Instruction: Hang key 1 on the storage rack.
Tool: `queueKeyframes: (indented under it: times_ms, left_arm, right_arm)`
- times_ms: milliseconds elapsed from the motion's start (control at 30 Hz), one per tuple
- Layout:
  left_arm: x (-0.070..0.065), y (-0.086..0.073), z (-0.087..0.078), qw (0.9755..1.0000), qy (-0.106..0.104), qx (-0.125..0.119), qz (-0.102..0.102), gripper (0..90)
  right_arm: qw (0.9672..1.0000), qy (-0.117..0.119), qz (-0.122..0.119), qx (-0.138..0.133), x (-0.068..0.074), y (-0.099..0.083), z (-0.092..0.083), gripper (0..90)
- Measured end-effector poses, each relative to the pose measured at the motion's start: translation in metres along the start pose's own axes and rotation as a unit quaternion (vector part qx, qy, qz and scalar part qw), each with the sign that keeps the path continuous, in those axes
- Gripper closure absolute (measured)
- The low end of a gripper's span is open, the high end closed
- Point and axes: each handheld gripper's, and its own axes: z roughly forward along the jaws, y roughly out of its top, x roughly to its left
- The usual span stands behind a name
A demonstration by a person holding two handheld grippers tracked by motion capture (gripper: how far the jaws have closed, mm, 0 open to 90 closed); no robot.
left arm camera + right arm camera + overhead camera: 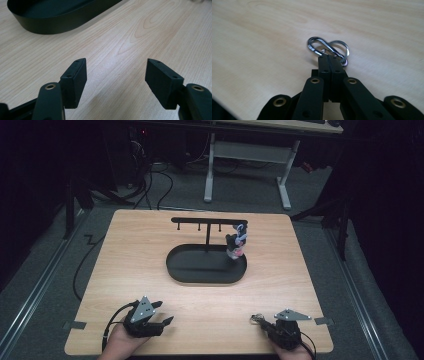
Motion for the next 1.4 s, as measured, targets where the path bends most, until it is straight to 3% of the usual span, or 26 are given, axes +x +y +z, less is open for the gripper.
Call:
queueKeyframes:
  times_ms: [133,433,600,667,800,900,1000,1233,1400]
  left_arm:
    - [0.002,-0.002,-0.002,1.0000,0.003,0.000,-0.006,34.6]
    - [0.002,-0.004,-0.005,0.9999,0.008,0.001,-0.010,34.7]
    - [0.002,-0.004,-0.005,0.9999,0.009,0.001,-0.009,34.7]
    - [0.002,-0.003,-0.004,1.0000,0.007,0.001,-0.006,34.7]
    - [0.001,-0.003,-0.003,1.0000,0.006,0.003,-0.003,34.7]
    - [0.000,-0.003,-0.005,1.0000,0.005,-0.001,-0.002,34.7]
    - [0.002,-0.003,-0.005,1.0000,0.005,-0.002,-0.003,34.7]
    - [0.002,-0.001,-0.001,1.0000,0.002,0.004,-0.001,34.7]
    - [-0.001,-0.001,-0.001,1.0000,0.002,0.002,0.000,34.7]
  right_arm:
    - [0.9998,-0.019,0.003,-0.002,-0.013,0.014,0.011,89.9]
    - [0.9997,-0.025,-0.002,-0.004,-0.027,0.032,0.021,89.7]
    - [0.9994,-0.022,-0.013,-0.023,-0.015,0.028,0.009,89.6]
    - [0.9993,0.002,-0.016,-0.034,0.001,0.024,0.000,89.4]
    - [0.9982,0.034,-0.047,-0.013,0.029,0.024,0.012,88.6]
    - [0.9973,0.030,-0.067,0.007,0.040,0.029,0.026,88.4]
    - [0.9973,0.021,-0.069,0.014,0.040,0.029,0.032,88.4]
    - [0.9993,-0.004,-0.036,0.011,0.018,0.021,0.022,88.0]
    - [0.9996,0.012,-0.025,-0.003,0.013,0.020,0.013,82.1]
